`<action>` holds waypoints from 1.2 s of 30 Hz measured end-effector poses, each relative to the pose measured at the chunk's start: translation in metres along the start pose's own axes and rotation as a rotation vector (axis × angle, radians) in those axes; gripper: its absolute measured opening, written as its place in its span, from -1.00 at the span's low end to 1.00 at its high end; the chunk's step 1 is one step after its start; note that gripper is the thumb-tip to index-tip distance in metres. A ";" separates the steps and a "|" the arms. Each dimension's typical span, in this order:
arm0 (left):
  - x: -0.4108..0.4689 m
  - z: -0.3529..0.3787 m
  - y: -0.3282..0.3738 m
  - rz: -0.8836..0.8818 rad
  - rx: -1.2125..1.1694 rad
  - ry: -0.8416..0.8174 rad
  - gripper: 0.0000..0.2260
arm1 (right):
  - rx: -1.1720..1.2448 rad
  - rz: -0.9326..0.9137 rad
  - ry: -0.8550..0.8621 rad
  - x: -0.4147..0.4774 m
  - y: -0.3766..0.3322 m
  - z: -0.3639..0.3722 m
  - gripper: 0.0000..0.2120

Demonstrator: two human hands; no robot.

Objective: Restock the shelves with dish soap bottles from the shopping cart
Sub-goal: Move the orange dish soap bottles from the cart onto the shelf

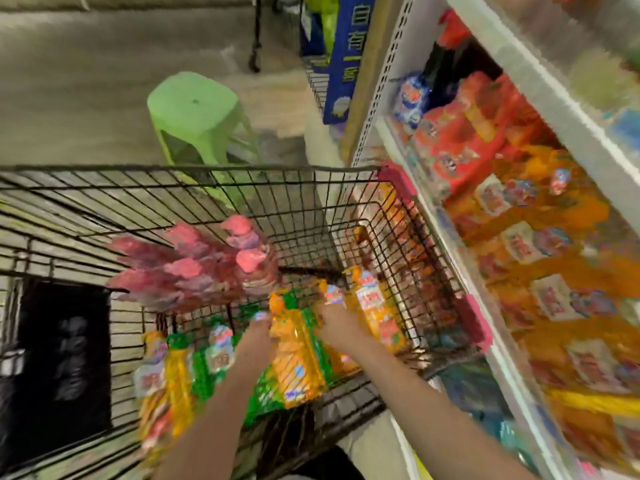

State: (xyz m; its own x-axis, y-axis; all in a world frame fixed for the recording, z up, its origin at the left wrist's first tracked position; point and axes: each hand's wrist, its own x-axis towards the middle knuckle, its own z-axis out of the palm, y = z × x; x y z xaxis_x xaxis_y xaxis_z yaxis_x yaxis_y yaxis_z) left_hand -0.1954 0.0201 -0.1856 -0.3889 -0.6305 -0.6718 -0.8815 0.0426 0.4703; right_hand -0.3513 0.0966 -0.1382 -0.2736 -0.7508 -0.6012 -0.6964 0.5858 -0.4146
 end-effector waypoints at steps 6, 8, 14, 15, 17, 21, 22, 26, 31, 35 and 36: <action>0.011 -0.004 -0.080 -0.297 0.130 0.114 -0.57 | -0.107 -0.081 -0.106 0.048 -0.036 0.064 -0.75; 0.008 -0.015 -0.104 -0.424 0.161 0.219 -0.54 | -0.173 -0.113 -0.039 0.060 -0.045 0.086 -0.66; 0.018 -0.039 -0.180 -0.582 0.000 0.296 -0.57 | -0.284 0.069 0.112 0.080 -0.054 0.114 -0.43; 0.026 -0.037 -0.196 -0.587 -0.017 0.270 -0.58 | -0.269 0.117 0.120 0.082 -0.052 0.116 -0.43; 0.035 -0.040 -0.209 -0.618 -0.032 0.262 -0.57 | -0.213 0.194 0.118 0.084 -0.047 0.120 -0.41; 0.036 -0.068 -0.183 -0.688 0.072 0.182 -0.40 | -0.067 0.207 0.138 0.089 -0.033 0.121 -0.38; 0.039 -0.071 -0.182 -0.702 0.086 0.150 -0.32 | -0.037 0.210 0.132 0.090 -0.030 0.122 -0.35; 0.052 -0.076 -0.188 -0.709 0.099 0.099 -0.08 | 0.123 0.244 0.058 0.094 -0.019 0.118 -0.19; 0.055 -0.066 -0.179 -0.683 0.083 0.079 -0.06 | 0.262 0.213 0.036 0.096 -0.009 0.116 -0.23; 0.053 -0.060 -0.174 -0.562 0.007 0.030 -0.18 | 0.323 0.210 -0.010 0.093 -0.003 0.110 -0.25; 0.052 -0.060 -0.172 -0.540 0.016 0.029 -0.27 | 0.354 0.213 -0.015 0.093 -0.001 0.108 -0.32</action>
State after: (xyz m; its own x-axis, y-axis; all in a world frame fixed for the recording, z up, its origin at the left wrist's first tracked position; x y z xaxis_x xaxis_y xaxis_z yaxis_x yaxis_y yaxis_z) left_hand -0.0479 -0.0660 -0.2671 0.1284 -0.5868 -0.7995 -0.9579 -0.2820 0.0531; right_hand -0.3044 0.0595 -0.2673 -0.3758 -0.5981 -0.7078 -0.3532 0.7986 -0.4873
